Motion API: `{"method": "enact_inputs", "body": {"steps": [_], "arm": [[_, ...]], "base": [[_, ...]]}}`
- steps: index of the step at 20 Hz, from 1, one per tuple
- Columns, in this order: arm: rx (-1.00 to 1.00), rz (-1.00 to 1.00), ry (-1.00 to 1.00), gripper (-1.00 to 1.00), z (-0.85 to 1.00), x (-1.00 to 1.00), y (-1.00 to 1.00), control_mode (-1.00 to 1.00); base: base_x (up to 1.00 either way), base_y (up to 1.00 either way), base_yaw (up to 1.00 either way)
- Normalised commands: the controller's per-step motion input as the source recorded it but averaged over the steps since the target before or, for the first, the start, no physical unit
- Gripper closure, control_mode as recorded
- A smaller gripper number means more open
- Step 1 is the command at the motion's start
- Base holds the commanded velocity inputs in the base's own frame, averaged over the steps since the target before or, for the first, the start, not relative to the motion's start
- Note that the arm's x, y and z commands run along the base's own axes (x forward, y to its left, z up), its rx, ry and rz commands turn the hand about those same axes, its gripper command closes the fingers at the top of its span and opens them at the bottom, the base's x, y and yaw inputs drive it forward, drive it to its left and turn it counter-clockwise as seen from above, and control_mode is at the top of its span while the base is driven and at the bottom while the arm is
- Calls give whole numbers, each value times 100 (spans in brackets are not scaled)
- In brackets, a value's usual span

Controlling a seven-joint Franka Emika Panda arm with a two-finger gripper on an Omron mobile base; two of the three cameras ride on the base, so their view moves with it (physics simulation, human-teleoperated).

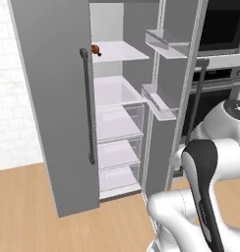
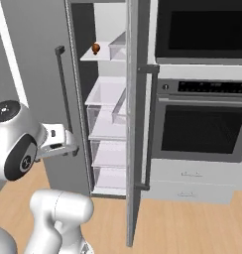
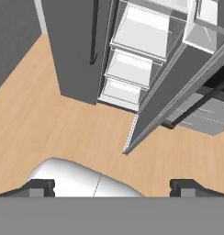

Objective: Place one garlic and one chicken drumstick in each tupperware on the nearby counter, to pack two identical lunches.

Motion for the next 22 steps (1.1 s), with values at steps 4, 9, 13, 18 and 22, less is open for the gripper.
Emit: {"method": "enact_inputs", "body": {"steps": [4, 9, 13, 18, 22], "arm": [[0, 0, 0, -100, 0, 0, 0, 100], [0, 0, 0, -100, 0, 0, 0, 100], [0, 0, 0, -100, 0, 0, 0, 100], [0, 0, 0, -100, 0, 0, 0, 100], [0, 0, 0, -100, 0, 0, 0, 100]], "base": [[61, 17, -5], [4, 46, -4], [42, 11, -3], [81, 1, 0], [86, 8, 0]]}}
